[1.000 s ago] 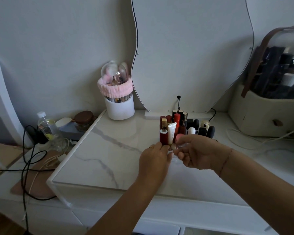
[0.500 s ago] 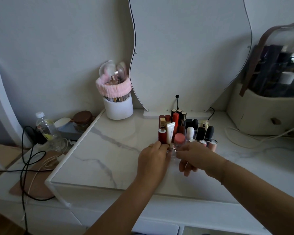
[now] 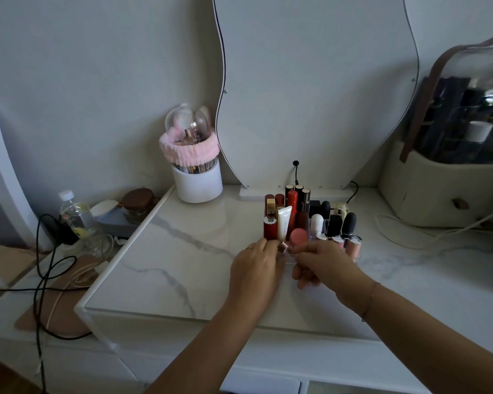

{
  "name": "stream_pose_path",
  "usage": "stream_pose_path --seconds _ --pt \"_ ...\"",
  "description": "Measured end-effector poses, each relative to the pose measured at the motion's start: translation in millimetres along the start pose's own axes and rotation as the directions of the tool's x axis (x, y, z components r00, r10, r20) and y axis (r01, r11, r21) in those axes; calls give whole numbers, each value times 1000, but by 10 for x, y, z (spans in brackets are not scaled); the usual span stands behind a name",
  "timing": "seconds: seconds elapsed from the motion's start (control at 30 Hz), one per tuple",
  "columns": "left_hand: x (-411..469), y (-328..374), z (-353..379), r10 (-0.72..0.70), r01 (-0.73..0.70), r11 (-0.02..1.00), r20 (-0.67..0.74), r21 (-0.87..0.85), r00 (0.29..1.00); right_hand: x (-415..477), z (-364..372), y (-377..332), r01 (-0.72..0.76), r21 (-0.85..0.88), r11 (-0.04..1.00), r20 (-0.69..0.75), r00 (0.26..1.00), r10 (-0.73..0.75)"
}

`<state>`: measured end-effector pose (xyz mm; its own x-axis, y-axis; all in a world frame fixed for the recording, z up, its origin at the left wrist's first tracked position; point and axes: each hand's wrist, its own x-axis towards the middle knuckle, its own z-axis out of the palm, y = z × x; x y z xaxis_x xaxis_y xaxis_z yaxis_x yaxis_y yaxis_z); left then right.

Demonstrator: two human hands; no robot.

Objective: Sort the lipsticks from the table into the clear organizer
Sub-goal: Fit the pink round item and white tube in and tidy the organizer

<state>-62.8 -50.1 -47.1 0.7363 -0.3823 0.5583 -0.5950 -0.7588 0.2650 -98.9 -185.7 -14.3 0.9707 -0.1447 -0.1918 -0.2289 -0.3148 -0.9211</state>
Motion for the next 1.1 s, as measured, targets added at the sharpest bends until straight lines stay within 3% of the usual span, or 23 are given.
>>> stream_pose_path --seconds 0.27,0.4,0.67,0.93,1.1 --pt "-9 -2 -15 41 -41 999 13 -4 999 -54 97 11 106 -35 994 -31 994 -107" --pt "-12 -3 -6 47 -47 999 22 -12 999 -83 92 6 161 -164 973 -34 985 -168" --pt "-15 -8 1 55 -55 998 26 -15 998 -176 15 -32 207 -198 958 -62 973 -223" --pt "-18 -6 -7 39 -39 999 -22 -23 999 -312 -68 113 231 -263 937 -203 936 -288" --pt "-26 -23 14 40 -41 999 -39 -23 998 -286 -10 175 252 -303 919 -196 927 -319"
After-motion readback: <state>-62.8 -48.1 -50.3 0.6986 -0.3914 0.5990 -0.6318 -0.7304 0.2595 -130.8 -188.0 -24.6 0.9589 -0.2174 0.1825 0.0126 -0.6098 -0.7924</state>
